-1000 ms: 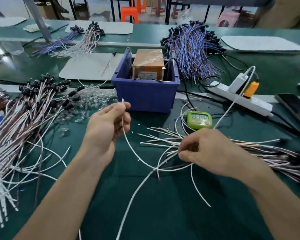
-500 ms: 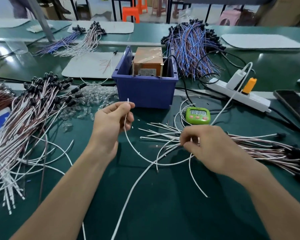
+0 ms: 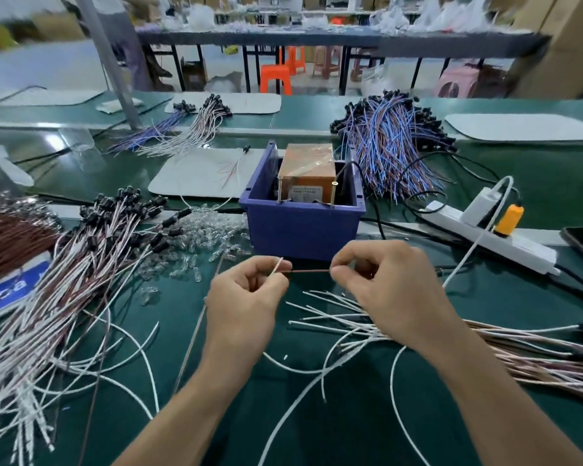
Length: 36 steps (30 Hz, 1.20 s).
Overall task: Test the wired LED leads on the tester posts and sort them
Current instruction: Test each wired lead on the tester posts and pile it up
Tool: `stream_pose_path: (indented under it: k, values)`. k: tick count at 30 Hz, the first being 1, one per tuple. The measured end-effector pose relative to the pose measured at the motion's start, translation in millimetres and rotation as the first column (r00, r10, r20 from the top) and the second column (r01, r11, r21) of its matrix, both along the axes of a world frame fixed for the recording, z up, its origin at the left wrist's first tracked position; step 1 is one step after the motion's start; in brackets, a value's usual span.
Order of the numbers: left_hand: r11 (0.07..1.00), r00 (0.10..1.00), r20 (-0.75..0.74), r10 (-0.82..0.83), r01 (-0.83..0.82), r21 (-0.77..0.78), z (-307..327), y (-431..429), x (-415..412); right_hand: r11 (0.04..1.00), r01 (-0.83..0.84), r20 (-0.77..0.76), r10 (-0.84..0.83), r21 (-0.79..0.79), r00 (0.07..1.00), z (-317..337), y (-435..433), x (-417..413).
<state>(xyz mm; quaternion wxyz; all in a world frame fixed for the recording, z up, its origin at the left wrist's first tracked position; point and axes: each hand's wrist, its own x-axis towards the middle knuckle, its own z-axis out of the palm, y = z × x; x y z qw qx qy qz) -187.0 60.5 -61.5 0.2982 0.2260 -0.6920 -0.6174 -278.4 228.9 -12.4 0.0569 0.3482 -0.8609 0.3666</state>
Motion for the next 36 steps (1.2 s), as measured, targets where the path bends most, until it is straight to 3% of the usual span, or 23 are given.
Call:
stream_pose_path:
  k: [5,19,23,27,30,33,36]
  values:
    - [0.994,0.999,-0.017,-0.039,0.041,0.102,0.1,-3.1,-3.7,0.996,-0.008,0.086,0.016,-0.088,0.996,-6.7,1.7,-6.9]
    - [0.996,0.999,-0.012,-0.033,0.034,0.078,7.2,-2.9,-1.2,0.977,0.032,0.061,-0.019,-0.211,0.998,-13.2,-2.5,-2.0]
    - [0.979,0.994,0.111,0.019,0.004,-0.203,7.2,-2.3,7.5,0.934,0.115,0.018,-0.116,-0.338,0.993,-5.3,-0.4,-13.1]
    - [0.794,0.941,0.256,0.222,-0.021,-0.608,12.8,-0.6,14.2,0.912,0.139,-0.031,-0.164,-0.385,0.986,7.3,0.8,-30.2]
    - [0.787,0.943,0.27,0.196,0.013,-0.617,9.9,-6.7,11.8,0.914,0.142,-0.071,-0.183,-0.381,0.981,11.2,-4.2,-41.5]
    - [0.85,0.965,0.24,0.103,0.04,-0.526,11.3,-8.7,9.7,0.917,0.137,-0.107,-0.19,-0.375,0.976,11.4,-10.6,-49.7]
    - [0.884,0.974,0.183,0.134,-0.034,-0.465,11.2,-4.8,7.5,0.922,0.13,-0.137,-0.192,-0.366,0.972,9.9,-13.0,-57.2]
